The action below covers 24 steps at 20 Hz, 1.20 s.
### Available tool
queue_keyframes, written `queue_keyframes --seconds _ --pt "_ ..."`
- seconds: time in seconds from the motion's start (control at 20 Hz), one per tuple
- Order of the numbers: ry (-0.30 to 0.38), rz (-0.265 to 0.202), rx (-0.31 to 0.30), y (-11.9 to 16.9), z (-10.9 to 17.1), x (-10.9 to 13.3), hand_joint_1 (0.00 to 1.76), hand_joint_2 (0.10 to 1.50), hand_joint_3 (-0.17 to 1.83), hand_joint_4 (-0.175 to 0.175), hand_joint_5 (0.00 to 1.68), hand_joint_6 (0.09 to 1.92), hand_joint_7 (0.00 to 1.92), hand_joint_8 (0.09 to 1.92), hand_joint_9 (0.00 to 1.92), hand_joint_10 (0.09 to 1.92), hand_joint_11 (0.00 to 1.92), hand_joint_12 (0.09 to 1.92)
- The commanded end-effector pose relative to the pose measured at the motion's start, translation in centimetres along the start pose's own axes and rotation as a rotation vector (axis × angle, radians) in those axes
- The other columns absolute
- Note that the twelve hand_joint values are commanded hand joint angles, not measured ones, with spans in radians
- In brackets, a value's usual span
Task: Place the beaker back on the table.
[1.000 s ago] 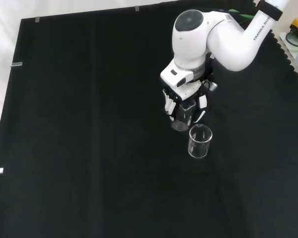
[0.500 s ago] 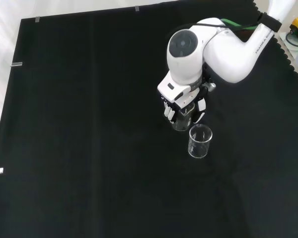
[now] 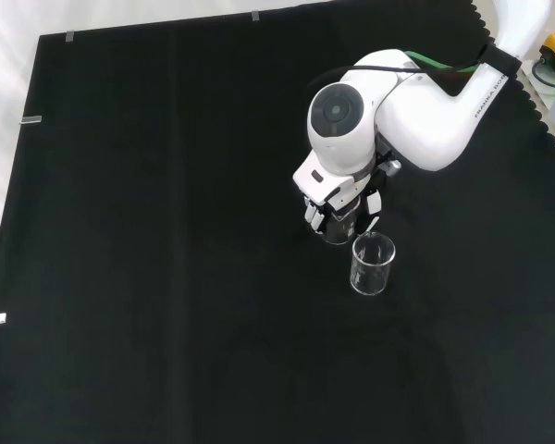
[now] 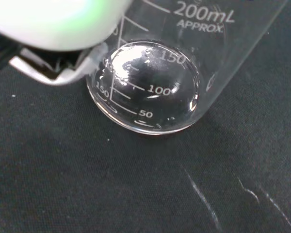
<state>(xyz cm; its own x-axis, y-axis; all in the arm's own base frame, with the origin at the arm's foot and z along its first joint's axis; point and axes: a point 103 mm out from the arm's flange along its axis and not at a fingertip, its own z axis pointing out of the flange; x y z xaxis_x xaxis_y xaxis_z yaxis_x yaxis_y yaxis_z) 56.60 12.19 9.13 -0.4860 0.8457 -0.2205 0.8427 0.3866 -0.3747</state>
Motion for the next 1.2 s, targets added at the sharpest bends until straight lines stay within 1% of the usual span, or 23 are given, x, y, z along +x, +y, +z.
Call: queue_keyframes --seconds 0.05,0.1,0.15,0.2,0.3,0.4,0.5,0.6,0.75,0.95,1.2 --pt "0.015 0.008 -0.001 -0.14 -0.02 -0.14 1.14 0.54 0.8 -0.004 1.21 0.69 1.39 0.61 1.57 0.26 1.49 0.61" --pt "0.016 0.009 -0.002 -0.16 -0.02 -0.15 1.13 0.47 0.89 -0.051 1.13 0.73 1.35 0.63 1.55 0.24 1.44 0.65" --pt "0.018 0.009 -0.003 -0.16 -0.03 -0.15 1.11 0.42 0.96 -0.079 1.05 0.78 1.3 0.66 1.53 0.23 1.39 0.69" --pt "0.019 0.009 -0.004 -0.17 -0.03 -0.15 1.1 0.39 0.99 -0.087 0.98 0.82 1.24 0.68 1.49 0.21 1.32 0.73" --pt "0.018 0.01 -0.001 -0.15 -0.03 -0.1 1.07 0.36 1.02 -0.075 0.89 0.87 1.13 0.73 1.4 0.2 1.17 0.84" --pt "0.016 0.014 0.003 -0.1 -0.03 -0.04 1.04 0.35 1.02 -0.056 0.83 0.9 1.04 0.75 1.31 0.23 1.03 0.94" --pt "0.011 0.017 0.014 -0.03 -0.04 -0.03 1.01 0.34 1.02 -0.037 0.77 0.92 0.94 0.76 1.18 0.34 0.91 1.03" --pt "0.005 0.022 0.04 0.12 0.0 0.0 0.98 0.33 1.02 -0.025 0.7 0.93 0.87 0.77 1.06 0.47 0.79 1.11" --pt "0.005 0.027 0.038 0.13 0.09 0.0 0.93 0.32 1.0 -0.021 0.55 0.9 0.77 0.78 0.9 0.59 0.62 1.23" --pt "0.009 0.032 0.039 0.03 0.12 -0.21 0.91 0.32 0.98 -0.022 0.48 0.85 0.71 0.78 0.8 0.65 0.53 1.27" --pt "0.013 0.035 0.034 -0.08 0.06 -0.36 0.89 0.32 0.97 -0.023 0.47 0.83 0.68 0.78 0.77 0.65 0.51 1.28"
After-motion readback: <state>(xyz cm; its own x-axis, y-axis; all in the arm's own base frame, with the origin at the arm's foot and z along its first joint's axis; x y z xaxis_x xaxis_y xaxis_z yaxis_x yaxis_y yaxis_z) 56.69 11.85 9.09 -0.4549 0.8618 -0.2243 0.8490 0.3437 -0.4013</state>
